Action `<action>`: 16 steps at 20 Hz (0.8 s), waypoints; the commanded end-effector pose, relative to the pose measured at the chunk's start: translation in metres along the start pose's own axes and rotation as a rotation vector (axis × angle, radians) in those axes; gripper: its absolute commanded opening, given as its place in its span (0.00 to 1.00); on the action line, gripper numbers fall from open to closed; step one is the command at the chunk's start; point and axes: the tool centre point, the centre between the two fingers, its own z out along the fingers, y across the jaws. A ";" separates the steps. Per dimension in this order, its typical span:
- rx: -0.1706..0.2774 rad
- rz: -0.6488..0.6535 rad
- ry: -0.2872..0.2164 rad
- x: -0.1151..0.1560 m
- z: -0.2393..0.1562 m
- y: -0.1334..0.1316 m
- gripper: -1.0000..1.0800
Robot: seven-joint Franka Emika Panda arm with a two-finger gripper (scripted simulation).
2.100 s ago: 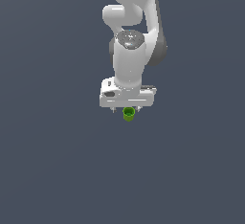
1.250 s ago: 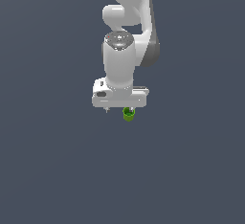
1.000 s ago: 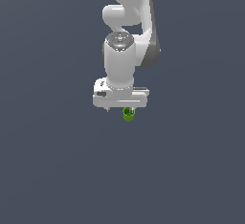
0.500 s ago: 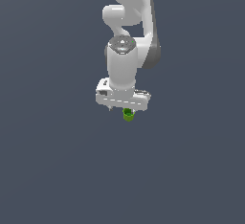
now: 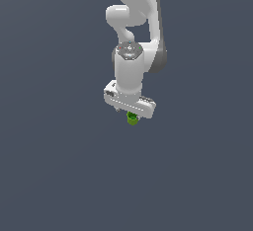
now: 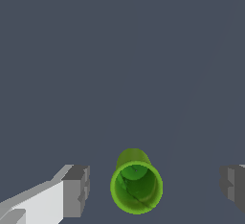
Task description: Pick up the object and move it to a goal position.
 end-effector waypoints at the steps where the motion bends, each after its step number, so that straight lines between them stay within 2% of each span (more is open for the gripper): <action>1: 0.000 0.067 -0.002 -0.004 0.004 -0.001 0.96; 16: -0.003 0.459 -0.013 -0.028 0.028 -0.004 0.96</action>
